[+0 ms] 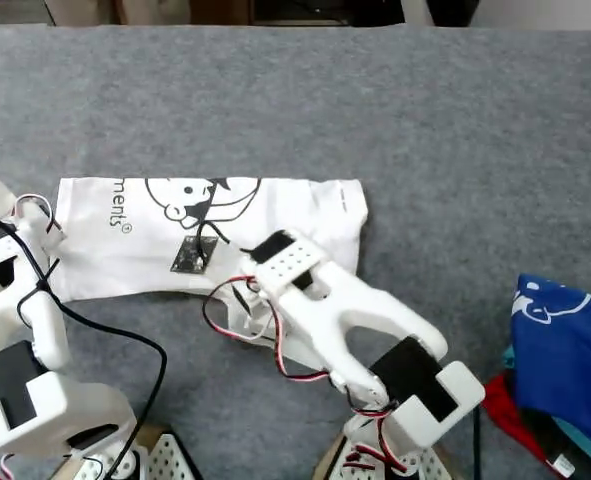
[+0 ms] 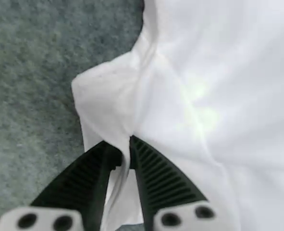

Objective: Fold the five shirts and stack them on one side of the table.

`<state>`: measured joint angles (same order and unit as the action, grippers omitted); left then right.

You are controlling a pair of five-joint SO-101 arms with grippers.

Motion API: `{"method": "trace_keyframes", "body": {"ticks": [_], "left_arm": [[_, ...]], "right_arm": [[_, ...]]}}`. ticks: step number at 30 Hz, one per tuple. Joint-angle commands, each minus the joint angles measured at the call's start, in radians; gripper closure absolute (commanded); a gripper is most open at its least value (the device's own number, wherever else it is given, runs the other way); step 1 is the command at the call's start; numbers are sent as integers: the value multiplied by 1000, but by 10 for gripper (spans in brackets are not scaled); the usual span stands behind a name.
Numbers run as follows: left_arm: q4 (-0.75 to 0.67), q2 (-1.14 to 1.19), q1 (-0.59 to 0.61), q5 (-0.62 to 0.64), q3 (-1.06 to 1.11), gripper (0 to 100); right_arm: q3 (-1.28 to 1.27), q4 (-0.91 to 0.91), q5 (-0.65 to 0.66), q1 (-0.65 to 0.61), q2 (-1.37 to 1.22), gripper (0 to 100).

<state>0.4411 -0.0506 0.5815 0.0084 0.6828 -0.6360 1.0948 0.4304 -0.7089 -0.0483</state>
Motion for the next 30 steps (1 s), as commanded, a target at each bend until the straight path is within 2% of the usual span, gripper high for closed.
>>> {"method": "trace_keyframes", "body": {"ticks": [1,8,13,24,26,30], "left_arm": [[3,-2,0,-6,-46,979],[3,-2,0,-6,-46,979],[5,-2,0,-6,-46,979],[23,-2,0,-8,-49,979],[23,-2,0,-8,-49,979],[23,-2,0,-8,-48,979]], "right_arm": [[130,68,34,28,-1,993],[381,221,270,134,-25,993],[604,305,394,220,-168,993],[1170,514,601,232,-552,991],[1231,537,603,232,-595,960],[1303,542,603,234,-641,823]]}}
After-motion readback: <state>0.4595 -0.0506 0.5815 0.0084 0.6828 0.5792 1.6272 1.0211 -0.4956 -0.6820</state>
